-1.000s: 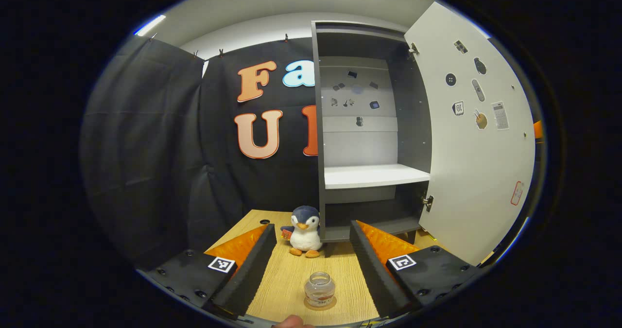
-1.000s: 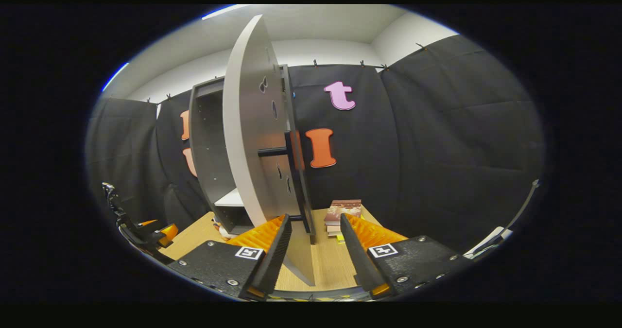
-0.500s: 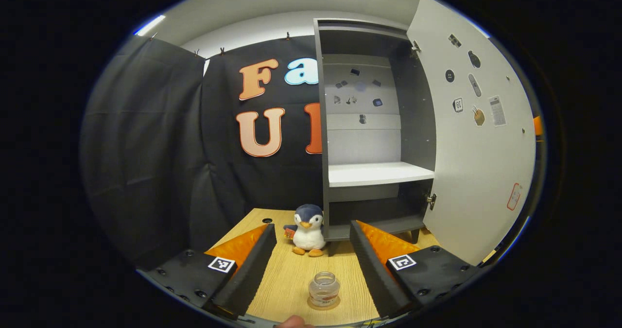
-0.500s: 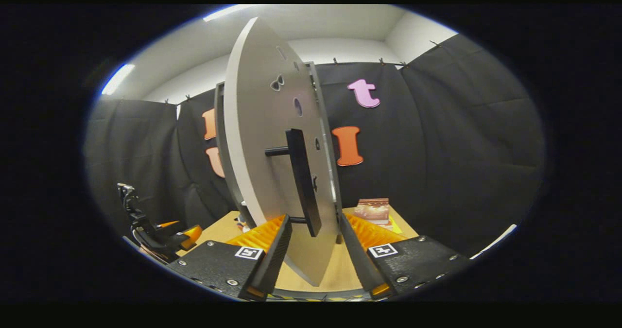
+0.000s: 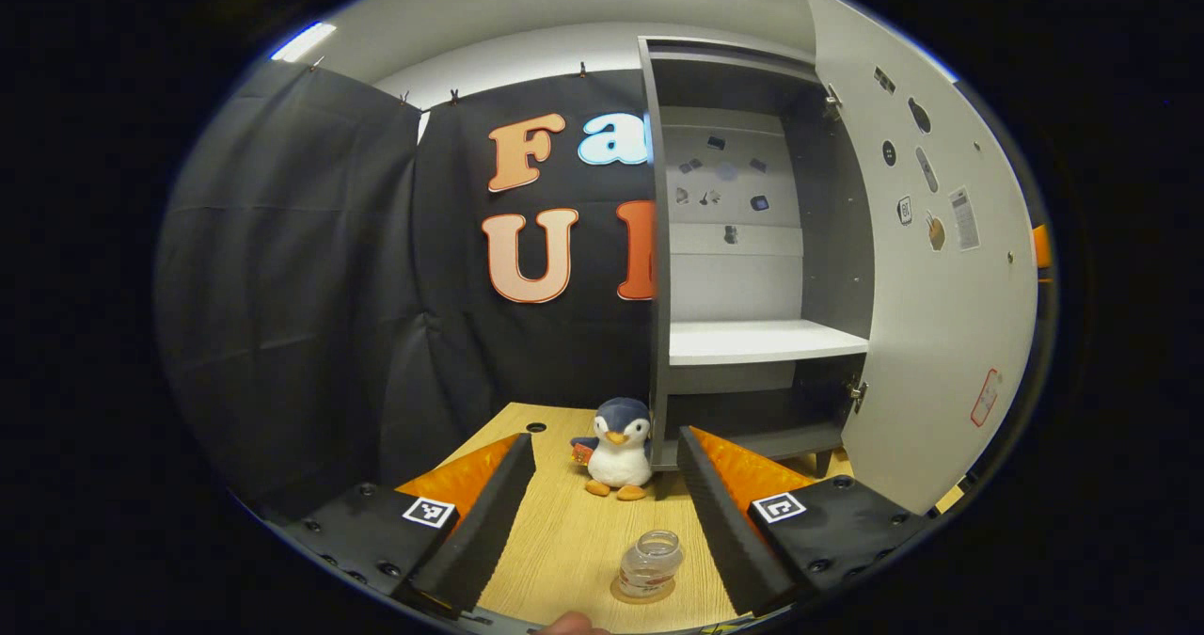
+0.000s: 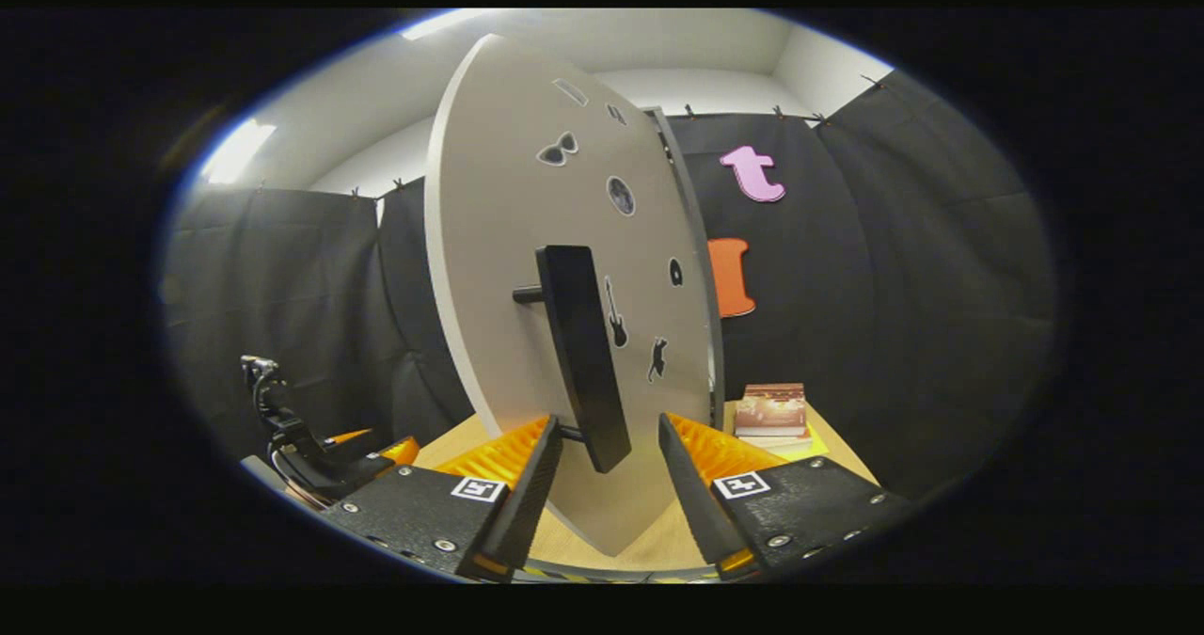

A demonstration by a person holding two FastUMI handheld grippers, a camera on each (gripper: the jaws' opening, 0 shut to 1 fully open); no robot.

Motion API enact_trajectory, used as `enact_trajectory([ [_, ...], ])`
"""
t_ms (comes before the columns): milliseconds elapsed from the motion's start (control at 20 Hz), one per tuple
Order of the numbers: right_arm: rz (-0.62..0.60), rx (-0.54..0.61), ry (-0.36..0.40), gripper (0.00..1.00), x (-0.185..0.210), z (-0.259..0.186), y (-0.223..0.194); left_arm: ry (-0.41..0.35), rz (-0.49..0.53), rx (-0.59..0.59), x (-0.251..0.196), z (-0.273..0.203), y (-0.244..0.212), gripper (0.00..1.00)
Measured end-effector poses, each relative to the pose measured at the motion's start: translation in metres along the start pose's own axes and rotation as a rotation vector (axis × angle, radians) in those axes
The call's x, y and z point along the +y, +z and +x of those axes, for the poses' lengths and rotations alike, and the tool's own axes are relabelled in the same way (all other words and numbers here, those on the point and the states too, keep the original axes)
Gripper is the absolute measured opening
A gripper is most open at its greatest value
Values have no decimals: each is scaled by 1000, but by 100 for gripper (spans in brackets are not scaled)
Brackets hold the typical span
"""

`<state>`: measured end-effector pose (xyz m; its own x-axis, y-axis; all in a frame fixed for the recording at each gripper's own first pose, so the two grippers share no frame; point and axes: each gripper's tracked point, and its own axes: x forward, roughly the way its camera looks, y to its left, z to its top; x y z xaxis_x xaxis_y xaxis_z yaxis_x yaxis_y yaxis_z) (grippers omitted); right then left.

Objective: Open the cabinet door with the right hand, grasp the bottle in the cabinet with the left hand and place it on the coaster, then close the cabinet door with the right hand.

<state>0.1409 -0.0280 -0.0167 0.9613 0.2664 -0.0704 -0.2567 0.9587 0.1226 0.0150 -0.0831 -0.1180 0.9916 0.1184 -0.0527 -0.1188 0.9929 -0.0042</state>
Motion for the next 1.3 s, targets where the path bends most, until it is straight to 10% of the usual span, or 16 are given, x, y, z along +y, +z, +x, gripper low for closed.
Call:
enact_trajectory([
  [800,-11,-11,120,98,51,57,-5,80,-30,20,57,55,-6,99],
  [1300,-78,-71,129,95,76,105,0,83,-82,49,94,128,-18,98],
])
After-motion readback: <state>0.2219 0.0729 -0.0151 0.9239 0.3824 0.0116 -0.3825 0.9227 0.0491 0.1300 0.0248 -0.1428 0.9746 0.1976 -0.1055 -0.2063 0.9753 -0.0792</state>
